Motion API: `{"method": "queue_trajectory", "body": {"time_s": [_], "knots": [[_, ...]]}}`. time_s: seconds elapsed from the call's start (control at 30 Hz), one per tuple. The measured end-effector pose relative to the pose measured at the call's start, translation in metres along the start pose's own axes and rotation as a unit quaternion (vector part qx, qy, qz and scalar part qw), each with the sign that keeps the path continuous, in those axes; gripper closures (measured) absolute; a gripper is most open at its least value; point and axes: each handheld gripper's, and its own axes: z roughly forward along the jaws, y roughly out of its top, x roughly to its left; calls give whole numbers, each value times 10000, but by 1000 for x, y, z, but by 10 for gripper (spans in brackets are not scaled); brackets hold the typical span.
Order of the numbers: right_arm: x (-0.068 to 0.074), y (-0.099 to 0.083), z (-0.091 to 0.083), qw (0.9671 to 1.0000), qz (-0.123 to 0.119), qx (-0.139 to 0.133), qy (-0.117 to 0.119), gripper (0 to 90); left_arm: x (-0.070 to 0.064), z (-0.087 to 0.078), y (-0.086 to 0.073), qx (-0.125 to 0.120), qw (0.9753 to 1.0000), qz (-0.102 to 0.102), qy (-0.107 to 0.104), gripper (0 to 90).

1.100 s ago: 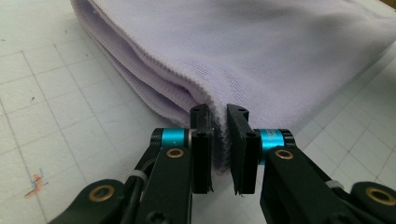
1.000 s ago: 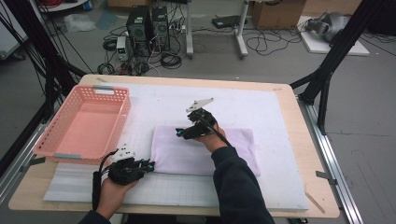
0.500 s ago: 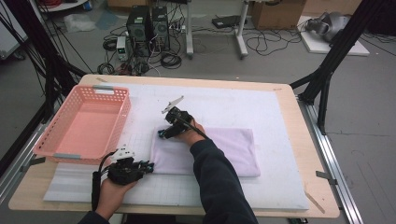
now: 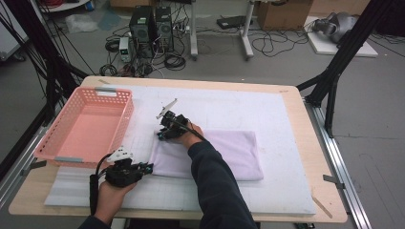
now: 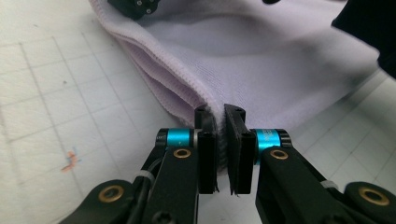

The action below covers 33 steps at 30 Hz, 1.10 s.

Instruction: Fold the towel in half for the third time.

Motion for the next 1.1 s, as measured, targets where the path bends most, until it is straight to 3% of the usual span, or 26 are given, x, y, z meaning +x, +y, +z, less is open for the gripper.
{"method": "queue_trajectory", "body": {"time_s": [0.17, 0.27, 0.6, 0.77, 1.1], "knots": [[2, 6, -13, 9991, -17, -423, -57, 798, 3, -9, 4, -306, 9994, -107, -106, 840], [2, 4, -26, 9983, -47, -570, -117, 799, -7, -8, 9, -351, 9992, 179, -58, 840], [-6, -25, -72, 9952, 113, -923, -315, 801, -36, 16, 33, -554, 9959, 169, -692, 842], [-12, -47, -97, 9932, 273, -1049, -424, 801, -63, 38, 47, -387, 9940, 474, -904, 842], [-23, -88, -135, 9885, 496, -1257, -678, 800, -100, 79, 68, -155, 9897, 681, -1253, 842]]}}
